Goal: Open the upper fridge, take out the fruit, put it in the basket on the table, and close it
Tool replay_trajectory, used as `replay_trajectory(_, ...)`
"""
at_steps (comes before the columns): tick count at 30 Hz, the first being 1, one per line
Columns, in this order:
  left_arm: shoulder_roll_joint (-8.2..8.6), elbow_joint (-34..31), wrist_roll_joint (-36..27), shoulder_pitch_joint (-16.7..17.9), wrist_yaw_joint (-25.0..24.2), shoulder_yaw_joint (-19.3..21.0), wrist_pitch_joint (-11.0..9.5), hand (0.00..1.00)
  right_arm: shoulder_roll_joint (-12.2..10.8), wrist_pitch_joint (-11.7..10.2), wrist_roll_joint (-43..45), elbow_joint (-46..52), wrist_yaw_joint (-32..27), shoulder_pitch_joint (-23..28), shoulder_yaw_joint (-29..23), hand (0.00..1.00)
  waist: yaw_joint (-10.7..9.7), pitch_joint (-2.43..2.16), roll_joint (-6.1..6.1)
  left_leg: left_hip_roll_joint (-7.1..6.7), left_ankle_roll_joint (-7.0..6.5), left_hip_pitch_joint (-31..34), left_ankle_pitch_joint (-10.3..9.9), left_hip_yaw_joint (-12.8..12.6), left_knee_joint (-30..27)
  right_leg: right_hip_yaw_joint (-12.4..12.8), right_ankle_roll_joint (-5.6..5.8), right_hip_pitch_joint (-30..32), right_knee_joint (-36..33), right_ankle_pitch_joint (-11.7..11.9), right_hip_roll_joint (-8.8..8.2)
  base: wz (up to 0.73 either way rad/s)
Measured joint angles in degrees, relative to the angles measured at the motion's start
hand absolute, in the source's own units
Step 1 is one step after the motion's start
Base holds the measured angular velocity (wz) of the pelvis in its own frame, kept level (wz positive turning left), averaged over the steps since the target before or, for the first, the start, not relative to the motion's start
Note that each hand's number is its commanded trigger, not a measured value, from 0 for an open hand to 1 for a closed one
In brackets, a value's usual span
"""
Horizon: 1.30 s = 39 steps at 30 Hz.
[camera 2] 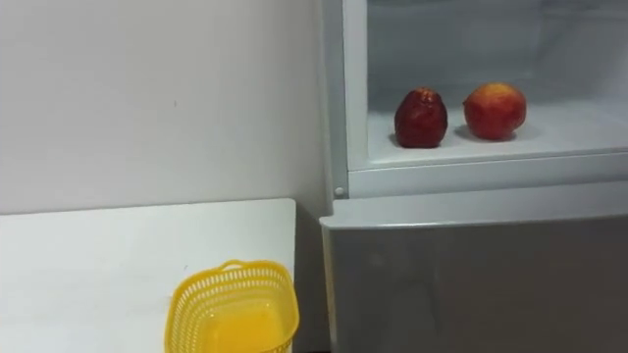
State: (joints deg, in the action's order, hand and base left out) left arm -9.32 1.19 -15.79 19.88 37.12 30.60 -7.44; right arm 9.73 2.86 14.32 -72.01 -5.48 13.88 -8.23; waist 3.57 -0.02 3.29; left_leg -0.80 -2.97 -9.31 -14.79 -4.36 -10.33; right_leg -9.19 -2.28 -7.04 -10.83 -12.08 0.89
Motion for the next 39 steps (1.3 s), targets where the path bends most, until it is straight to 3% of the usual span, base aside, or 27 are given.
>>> replay_trajectory(5, 0.43, 19.39, -5.48, 0.92, -1.58, -6.02, 1.26, 0.0, -0.17, 1.42, 0.95, 0.94, 1.44, 0.08, 0.1, 0.0, -0.31, -0.31, -0.43, -0.02, 0.0, -0.78, 0.0, -0.02, 0.36, -0.1, 0.02, -0.86, -0.02, -0.02, -0.05, 0.0)
replay_trajectory(9, 1.15, 37.83, -5.92, 0.94, -7.56, -12.72, 3.32, 0.0, -0.31, 2.68, 3.46, 0.69, 3.23, -1.01, -0.59, 0.0, -0.82, -0.26, -1.69, 0.02, -0.01, -1.1, -0.01, -0.09, 0.62, 0.2, 0.01, -1.08, 0.08, -0.03, 0.02, -0.01)
replay_trajectory(15, 1.92, 52.33, -3.14, 0.9, -16.24, -16.39, 5.28, 0.0, -0.48, 2.71, 3.55, 1.03, 3.56, -1.61, -0.33, 0.0, -1.29, -0.21, -2.79, 0.04, -0.03, -1.14, -0.04, -0.15, 0.76, 0.67, 0.0, -1.17, 0.15, -0.03, 0.13, 0.0)
replay_trajectory(19, 2.28, 56.82, 0.06, 0.24, -19.32, -19.65, 7.24, 0.0, -0.55, 2.31, 3.46, 1.03, 3.56, -2.62, -0.09, 0.0, -2.14, -0.16, -2.41, 0.06, -0.05, -1.17, -0.06, -0.32, 0.77, 1.05, -0.01, -0.95, 0.17, -0.05, 0.18, -0.02)
replay_trajectory(25, 2.32, 58.66, 6.75, -1.86, -23.83, -25.2, 7.61, 0.0, -0.62, 1.67, -1.12, 5.45, 0.86, -2.18, 0.17, 0.0, -3.87, -0.09, -2.12, 0.05, -0.03, -0.78, -0.03, -0.49, 0.67, 1.19, -0.03, -0.49, -0.16, -0.06, 0.15, -0.03)
replay_trajectory(28, 2.35, 58.4, 11.07, -3.51, -25.57, -26.96, 7.54, 0.0, -0.88, 0.63, -3.95, 15.2, -2.1, -1.9, 0.02, 0.0, -4.74, -0.02, -2.0, 0.16, -0.03, 0.05, 0.01, -1.73, 0.6, 2.17, -0.07, 1.03, -0.94, -0.07, 0.23, -0.19)
replay_trajectory(31, 2.21, 58.25, 13.14, -5.14, -26.88, -29.17, 7.03, 0.0, -2.67, -1.76, -5.12, 28.34, -4.29, -0.16, 0.3, 0.0, -5.25, -0.01, -1.99, 0.25, -0.03, 0.19, 0.0, -2.67, 0.76, 2.94, -0.06, 1.69, -1.08, -0.05, 0.37, -0.16)
replay_trajectory(35, 2.21, 56.62, 15.51, -5.83, -27.6, -29.74, 4.69, 0.0, -4.93, -5.08, -5.68, 49.54, -6.07, 3.89, 3.39, 0.0, -5.57, -0.21, -2.35, 0.28, -0.04, 1.62, 0.02, -3.5, 0.63, 3.67, -0.02, 3.33, -1.82, 0.0, 0.4, -0.11)
replay_trajectory(39, 2.2, 56.67, 15.66, -4.97, -27.68, -29.61, 2.89, 0.0, -5.1, -7.72, -4.76, 63.99, -7.83, 5.97, 4.69, 0.0, -5.61, -0.18, -2.2, 0.22, -0.04, 1.6, 0.04, -4.98, 0.62, 4.47, 0.05, 3.94, -1.92, 0.03, 0.39, -0.16)
